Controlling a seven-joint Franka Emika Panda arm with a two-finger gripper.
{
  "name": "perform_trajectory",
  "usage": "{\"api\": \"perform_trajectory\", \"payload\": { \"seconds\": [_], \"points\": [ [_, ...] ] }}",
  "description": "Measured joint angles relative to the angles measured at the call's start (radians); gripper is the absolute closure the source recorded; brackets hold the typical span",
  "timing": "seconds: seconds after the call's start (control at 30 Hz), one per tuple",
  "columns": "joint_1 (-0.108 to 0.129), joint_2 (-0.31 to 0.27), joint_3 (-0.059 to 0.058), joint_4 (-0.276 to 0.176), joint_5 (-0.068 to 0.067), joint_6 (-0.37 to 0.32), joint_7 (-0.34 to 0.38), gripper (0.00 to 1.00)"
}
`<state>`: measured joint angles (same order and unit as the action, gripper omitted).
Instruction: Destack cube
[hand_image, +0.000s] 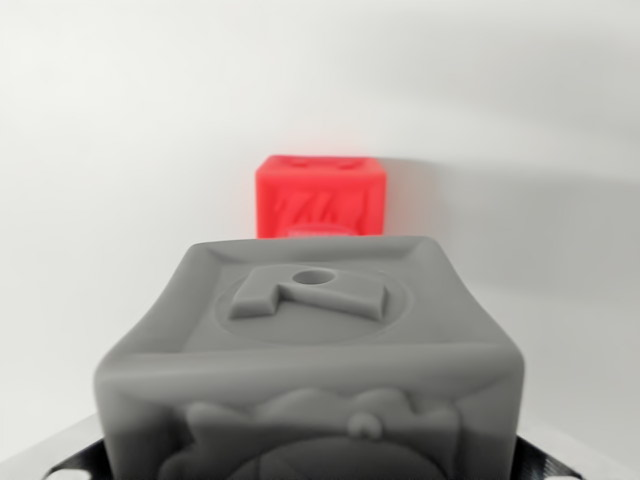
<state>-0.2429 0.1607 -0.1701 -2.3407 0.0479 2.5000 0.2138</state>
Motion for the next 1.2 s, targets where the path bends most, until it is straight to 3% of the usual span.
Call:
{"api": "perform_trajectory", "payload": {
  "seconds": [0.53,1.2],
  "points": [
    [0.000,-0.097,-0.001,0.026,-0.026,-0.117,0.020,1.00],
    [0.042,-0.098,0.022,0.002,-0.029,-0.103,0.081,1.00]
  ]
}}
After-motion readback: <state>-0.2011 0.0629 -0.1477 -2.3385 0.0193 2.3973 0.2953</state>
